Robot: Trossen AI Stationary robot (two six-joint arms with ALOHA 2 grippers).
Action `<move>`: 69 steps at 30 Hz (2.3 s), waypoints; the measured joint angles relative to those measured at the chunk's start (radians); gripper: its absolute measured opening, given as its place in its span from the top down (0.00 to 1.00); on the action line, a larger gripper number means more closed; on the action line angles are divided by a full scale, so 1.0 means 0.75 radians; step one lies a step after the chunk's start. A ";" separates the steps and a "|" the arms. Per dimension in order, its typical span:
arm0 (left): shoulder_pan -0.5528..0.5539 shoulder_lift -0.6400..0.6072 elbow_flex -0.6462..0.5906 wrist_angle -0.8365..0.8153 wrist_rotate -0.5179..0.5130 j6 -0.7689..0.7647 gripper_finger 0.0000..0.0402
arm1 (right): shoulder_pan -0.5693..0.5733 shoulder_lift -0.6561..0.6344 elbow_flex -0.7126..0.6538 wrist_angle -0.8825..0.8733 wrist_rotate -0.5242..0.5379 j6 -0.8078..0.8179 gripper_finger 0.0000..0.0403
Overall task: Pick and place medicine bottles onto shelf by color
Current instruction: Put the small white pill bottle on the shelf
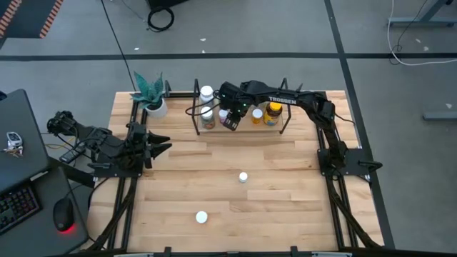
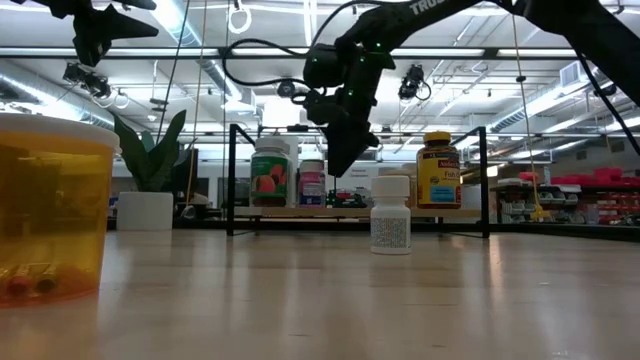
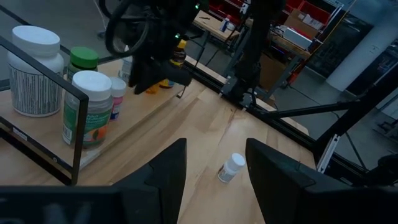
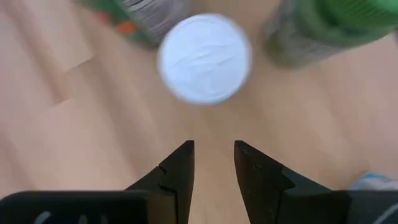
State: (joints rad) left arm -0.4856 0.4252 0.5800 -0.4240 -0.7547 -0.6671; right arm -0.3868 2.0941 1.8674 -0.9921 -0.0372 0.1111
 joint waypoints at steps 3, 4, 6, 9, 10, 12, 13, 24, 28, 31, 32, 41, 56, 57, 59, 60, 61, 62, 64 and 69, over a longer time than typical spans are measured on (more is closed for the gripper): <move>0.000 0.000 0.000 0.000 0.000 0.000 0.57 | 0.028 -0.002 0.014 -0.061 -0.131 0.035 0.70; 0.000 0.000 0.000 0.000 0.000 0.000 0.57 | 0.046 -0.002 0.014 -0.072 -0.190 0.053 0.70; 0.000 0.000 0.000 -0.001 0.000 0.009 0.57 | 0.092 -0.002 0.014 -0.085 -0.285 0.093 0.70; 0.000 0.000 0.000 -0.002 0.000 0.031 0.57 | 0.187 -0.002 0.014 -0.086 -0.325 0.138 0.70; 0.000 0.000 0.000 -0.002 0.000 0.033 0.57 | 0.227 -0.002 0.014 -0.086 -0.320 0.148 0.70; 0.000 0.000 0.000 -0.002 0.000 0.033 0.57 | 0.312 -0.002 0.014 -0.091 -0.301 0.160 0.70; 0.000 0.000 0.000 -0.003 0.000 0.033 0.57 | 0.353 -0.002 0.014 -0.098 -0.286 0.162 0.70; 0.000 0.000 0.000 -0.052 0.000 0.033 0.57 | 0.652 -0.105 -0.123 -0.051 0.045 0.259 0.70; 0.000 0.000 0.001 -0.053 0.000 0.034 0.57 | 0.672 -0.175 -0.209 -0.022 0.090 0.334 0.69; 0.000 0.000 0.001 -0.065 0.000 0.035 0.57 | 0.672 -0.207 -0.288 0.001 0.034 0.407 0.65; 0.000 0.000 0.000 -0.067 0.000 0.035 0.57 | 0.671 -0.213 -0.318 0.014 0.017 0.428 0.63; 0.000 0.000 0.000 -0.084 0.000 0.034 0.57 | 0.714 -0.222 -0.409 0.111 -0.019 0.470 0.35; 0.000 0.000 0.000 -0.084 0.000 0.032 0.57 | 0.740 -0.221 -0.629 0.318 0.025 0.372 0.23; 0.000 0.000 0.000 -0.084 0.000 0.032 0.57 | 0.740 -0.221 -0.643 0.353 0.025 0.364 0.24; 0.000 0.000 0.000 -0.084 0.000 0.032 0.57 | 0.737 -0.221 -0.673 0.425 0.024 0.349 0.26; 0.000 0.000 0.000 -0.084 0.000 0.032 0.57 | 0.734 -0.221 -0.688 0.443 0.024 0.346 0.27; 0.000 0.000 0.000 -0.084 0.000 0.032 0.57 | 0.732 -0.221 -0.701 0.459 0.024 0.346 0.29; 0.000 0.000 0.000 -0.084 0.000 0.032 0.57 | 0.730 -0.221 -0.710 0.464 0.024 0.348 0.30; 0.000 0.000 0.001 -0.084 0.000 0.032 0.57 | 0.725 -0.221 -0.729 0.468 0.024 0.348 0.34; 0.000 0.000 0.000 -0.085 0.000 0.032 0.57 | 0.714 -0.219 -0.748 0.456 0.024 0.346 0.47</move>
State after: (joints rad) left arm -0.4855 0.4252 0.5801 -0.4877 -0.7547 -0.6433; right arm 0.1484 1.9297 1.3066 -0.6504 -0.0193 0.3708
